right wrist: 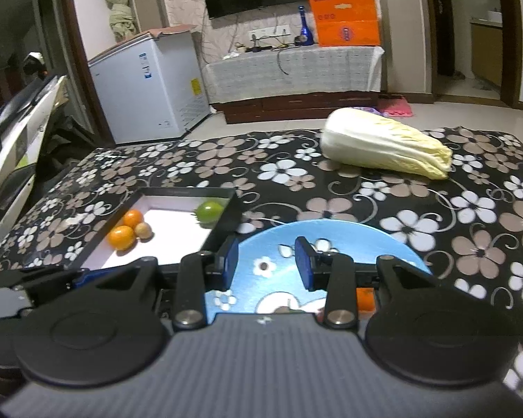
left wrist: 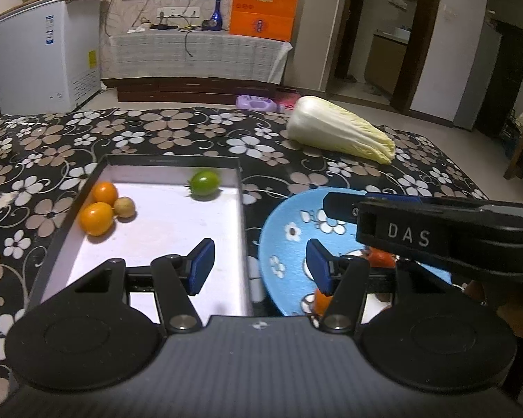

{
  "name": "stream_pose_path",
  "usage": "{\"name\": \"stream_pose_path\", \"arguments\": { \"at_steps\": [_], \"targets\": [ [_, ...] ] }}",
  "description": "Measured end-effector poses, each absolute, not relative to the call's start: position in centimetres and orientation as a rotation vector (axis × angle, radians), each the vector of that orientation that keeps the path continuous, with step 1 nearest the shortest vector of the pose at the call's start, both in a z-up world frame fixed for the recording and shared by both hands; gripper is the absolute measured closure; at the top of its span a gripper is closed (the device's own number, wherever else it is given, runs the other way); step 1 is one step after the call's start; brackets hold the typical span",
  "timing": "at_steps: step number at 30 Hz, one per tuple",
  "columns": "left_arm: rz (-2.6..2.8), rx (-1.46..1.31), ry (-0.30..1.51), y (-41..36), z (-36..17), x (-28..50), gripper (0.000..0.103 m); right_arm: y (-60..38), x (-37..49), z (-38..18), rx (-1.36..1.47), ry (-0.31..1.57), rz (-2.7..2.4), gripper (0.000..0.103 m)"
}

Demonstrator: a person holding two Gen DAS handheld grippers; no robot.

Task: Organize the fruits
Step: 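Open the right tool to drop the red apple and move both tools back to the tray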

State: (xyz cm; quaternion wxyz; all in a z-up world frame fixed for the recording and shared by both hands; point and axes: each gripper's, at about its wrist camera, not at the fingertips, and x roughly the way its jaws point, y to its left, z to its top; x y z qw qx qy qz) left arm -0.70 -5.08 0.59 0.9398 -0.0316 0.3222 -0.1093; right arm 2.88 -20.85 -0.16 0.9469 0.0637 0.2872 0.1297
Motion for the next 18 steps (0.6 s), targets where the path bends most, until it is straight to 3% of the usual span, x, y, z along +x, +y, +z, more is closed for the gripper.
{"name": "stream_pose_path", "arguments": {
  "at_steps": [18],
  "targets": [
    [-0.11,-0.078,0.68,0.1,0.1,0.4,0.039,-15.9,4.3,-0.4,0.099,0.588,0.372,0.064]
  ]
}}
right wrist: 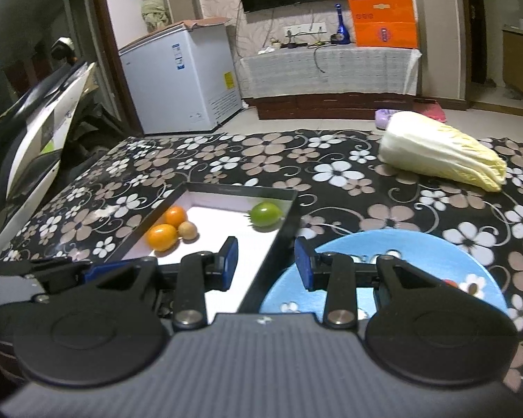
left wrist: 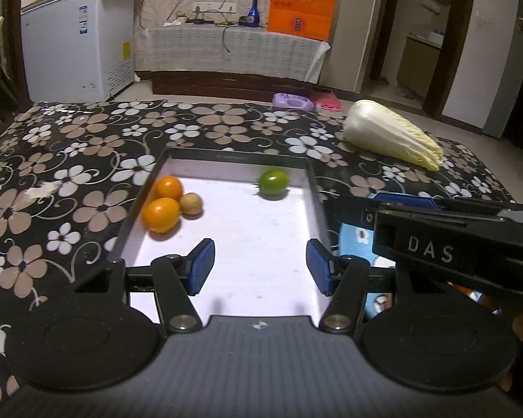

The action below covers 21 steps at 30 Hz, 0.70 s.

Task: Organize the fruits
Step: 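Open the right tool to drop the red apple and move both tools back to the tray, then grasp the small brown fruit with the right tool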

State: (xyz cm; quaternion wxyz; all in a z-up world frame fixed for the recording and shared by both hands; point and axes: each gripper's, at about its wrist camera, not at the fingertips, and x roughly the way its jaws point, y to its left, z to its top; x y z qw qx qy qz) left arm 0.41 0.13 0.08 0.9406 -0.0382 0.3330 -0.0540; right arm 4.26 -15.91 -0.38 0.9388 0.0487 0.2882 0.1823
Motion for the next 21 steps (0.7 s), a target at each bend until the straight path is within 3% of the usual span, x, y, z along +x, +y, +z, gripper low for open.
{"name": "stream_pose_path", "arguments": {
  "at_steps": [21],
  "targets": [
    [-0.037,-0.078,0.703,3.3,-0.9,3.2,0.039,-13.2,7.9,-1.0,0.052,0.614,0.433,0.064]
  ]
}}
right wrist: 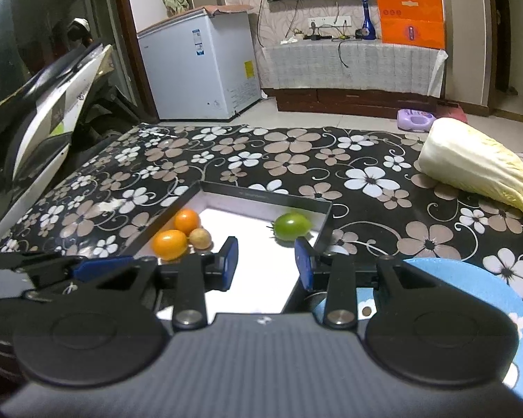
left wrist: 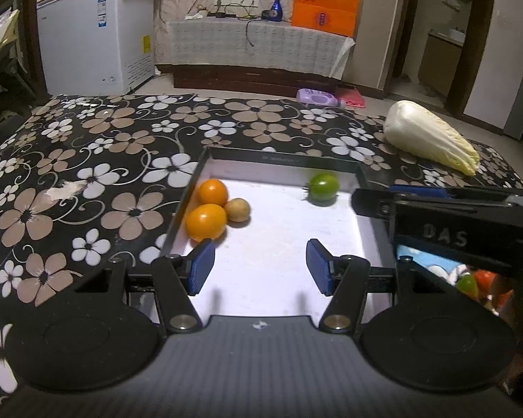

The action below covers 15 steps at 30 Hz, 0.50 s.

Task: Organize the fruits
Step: 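Grasp the small brown fruit with the right tool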

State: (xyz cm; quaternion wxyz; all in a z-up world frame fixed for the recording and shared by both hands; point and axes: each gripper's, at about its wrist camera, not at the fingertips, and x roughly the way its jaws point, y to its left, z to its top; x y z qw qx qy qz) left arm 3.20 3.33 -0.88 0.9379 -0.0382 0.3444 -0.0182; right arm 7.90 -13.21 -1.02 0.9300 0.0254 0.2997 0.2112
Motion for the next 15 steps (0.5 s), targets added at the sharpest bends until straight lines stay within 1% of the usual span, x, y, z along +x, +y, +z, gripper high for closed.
{"name": "stream_pose_path", "arguments": {
  "at_steps": [7,15],
  "targets": [
    [-0.041,-0.13,0.715,6.2,-0.8,3.1,0.039,-11.7,9.2,-1.3,-0.007,0.643,0.505,0.064],
    [-0.077,-0.129,0.754,7.4,-1.4,2.7,0.04,-7.7,11.1,-2.4,-0.129,0.711,0.574,0.066]
  ]
}}
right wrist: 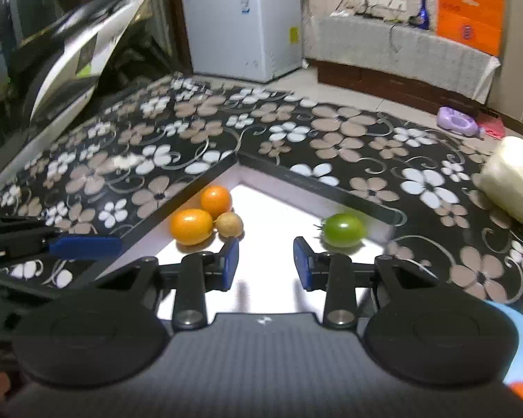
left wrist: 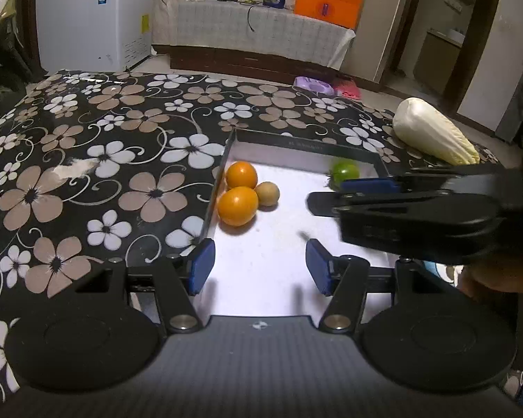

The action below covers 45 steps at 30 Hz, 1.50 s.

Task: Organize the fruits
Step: 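Grasp the small brown fruit with the right tool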

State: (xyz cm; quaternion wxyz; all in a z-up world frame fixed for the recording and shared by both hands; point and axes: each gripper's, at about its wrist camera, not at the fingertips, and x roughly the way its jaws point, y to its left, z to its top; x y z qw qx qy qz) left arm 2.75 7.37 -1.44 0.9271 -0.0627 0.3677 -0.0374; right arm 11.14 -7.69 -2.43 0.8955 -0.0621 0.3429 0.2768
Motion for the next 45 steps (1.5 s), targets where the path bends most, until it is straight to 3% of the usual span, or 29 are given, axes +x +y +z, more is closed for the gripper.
{"name": "stream_pose_path", "arguments": {
  "at_steps": [15,21,34,45],
  "targets": [
    [-0.115,-0.114,0.774,7.8,-2.0,2.7,0.04,-1.9,14.2,-4.1,-0.424,0.764,0.715,0.067],
    [-0.124,-0.123,0.779,7.9,-2.1,2.9,0.039,-1.9,15.5,-4.2,-0.446,0.746,0.802,0.076],
    [-0.157,-0.12,0.752,6.3,-1.9,4.3,0.039,-7.8,13.2,-2.7,-0.314,0.788,0.693,0.077],
    [-0.215,-0.03,0.729,2.3,-2.7,9.7,0.039,-16.7,7.6,2.7,-0.042,0.631,0.517,0.077]
  ]
}}
